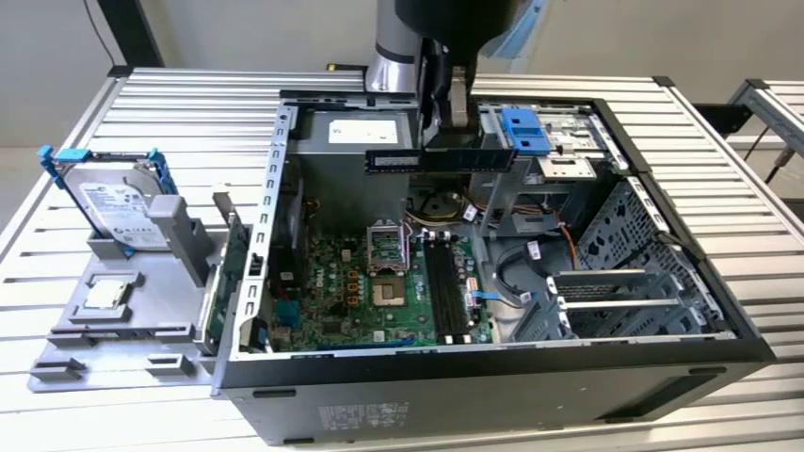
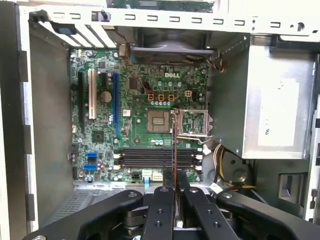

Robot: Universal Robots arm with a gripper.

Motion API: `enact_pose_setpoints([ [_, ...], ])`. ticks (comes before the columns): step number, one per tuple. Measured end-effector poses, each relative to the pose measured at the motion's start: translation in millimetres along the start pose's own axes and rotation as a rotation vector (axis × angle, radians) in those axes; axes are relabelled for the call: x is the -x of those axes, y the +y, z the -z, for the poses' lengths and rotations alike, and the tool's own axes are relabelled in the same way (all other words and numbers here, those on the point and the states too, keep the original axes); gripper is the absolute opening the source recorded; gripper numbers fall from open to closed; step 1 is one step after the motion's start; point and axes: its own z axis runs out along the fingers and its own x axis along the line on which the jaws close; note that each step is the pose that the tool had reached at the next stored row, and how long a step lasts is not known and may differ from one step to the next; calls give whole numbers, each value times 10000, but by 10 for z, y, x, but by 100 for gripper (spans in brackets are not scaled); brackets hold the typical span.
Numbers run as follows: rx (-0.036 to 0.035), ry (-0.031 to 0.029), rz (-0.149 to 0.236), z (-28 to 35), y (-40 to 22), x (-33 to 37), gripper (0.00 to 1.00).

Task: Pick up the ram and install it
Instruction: 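Insert the ram into the slot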

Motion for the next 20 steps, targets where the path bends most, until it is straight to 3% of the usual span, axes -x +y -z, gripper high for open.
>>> enact_pose_setpoints([
  [6,-2,0,-33,-8,0,105,0],
  [15,-1,0,-34,-10,-9,125,0],
  [20,1,0,-33,-14,-81,139,0],
])
